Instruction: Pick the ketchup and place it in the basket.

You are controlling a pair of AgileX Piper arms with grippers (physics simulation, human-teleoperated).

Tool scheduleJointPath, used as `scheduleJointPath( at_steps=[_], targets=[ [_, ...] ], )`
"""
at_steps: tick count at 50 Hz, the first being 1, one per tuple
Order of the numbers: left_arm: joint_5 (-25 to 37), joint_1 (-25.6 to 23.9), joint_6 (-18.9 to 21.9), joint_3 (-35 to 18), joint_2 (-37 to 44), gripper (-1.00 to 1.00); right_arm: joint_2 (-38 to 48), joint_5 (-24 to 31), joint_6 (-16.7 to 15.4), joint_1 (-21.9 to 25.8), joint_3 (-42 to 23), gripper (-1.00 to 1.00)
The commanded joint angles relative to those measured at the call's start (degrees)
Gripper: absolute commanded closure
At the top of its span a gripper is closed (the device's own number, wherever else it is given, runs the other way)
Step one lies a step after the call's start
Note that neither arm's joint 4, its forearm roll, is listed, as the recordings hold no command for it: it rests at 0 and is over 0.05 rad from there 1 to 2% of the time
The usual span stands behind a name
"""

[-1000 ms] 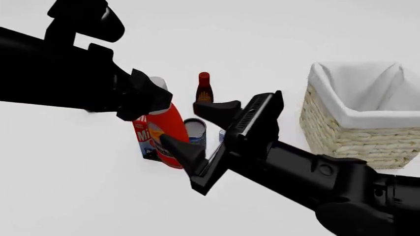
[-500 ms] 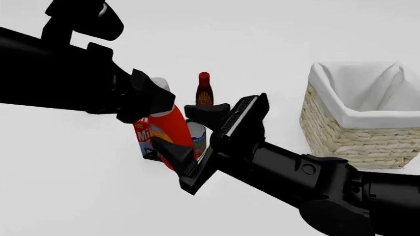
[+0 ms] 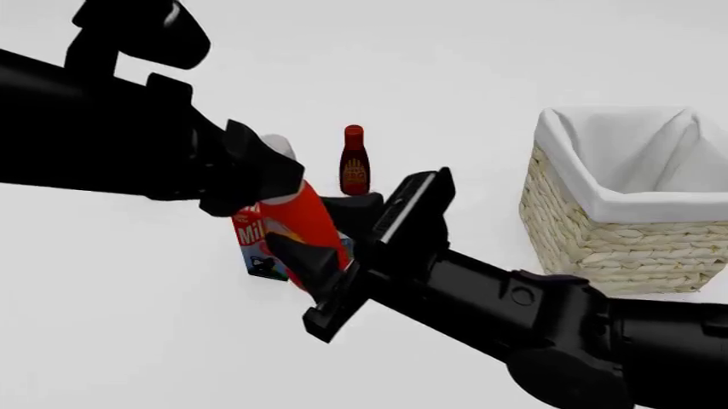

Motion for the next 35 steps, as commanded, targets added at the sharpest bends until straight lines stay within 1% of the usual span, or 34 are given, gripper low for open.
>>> scheduleJointPath(
  at_steps=[1,10,11,14,21,22,24,30,31,32,35],
  targets=[
    [-0.4,-0.9,0.4,0.2,-0.5,1.00,-1.0,-0.4,0.4,-0.4,0.8,1.00],
    [-0.5,-1.0,0.4,0.1,-0.4,1.00,-1.5,-0.8,0.5,-0.7,1.5,1.00],
    [-0.3,-0.7,0.9,-0.2,-0.4,-1.00,-1.5,-0.9,0.5,-0.8,1.6,1.00],
    [-0.4,-1.5,0.1,-0.2,-0.4,-1.00,-1.7,-0.9,0.6,-0.9,1.6,1.00],
    [-0.4,-1.2,0.0,-0.8,-0.4,-1.00,-1.6,-1.2,0.7,-1.2,1.9,1.00],
    [-0.4,-0.8,0.6,-1.1,-0.5,-1.00,-1.6,-1.1,0.7,-1.2,1.8,1.00],
    [-0.3,-1.2,-0.1,-1.3,-0.5,-1.00,-1.5,-1.2,0.7,-1.3,1.8,1.00],
    [0.2,-0.6,-0.2,-2.6,-0.9,-1.00,-1.1,-1.9,1.0,-1.8,2.3,1.00],
    [0.3,0.0,0.7,-3.1,-1.1,-1.00,-0.9,-2.0,0.9,-1.9,2.4,1.00],
    [0.4,0.0,-0.1,-3.3,-1.2,-1.00,-1.1,-1.9,1.0,-2.0,2.4,1.00],
    [0.7,0.6,0.1,-3.7,-1.6,-1.00,-1.0,-2.0,1.1,-2.6,2.6,1.00]
  ],
)
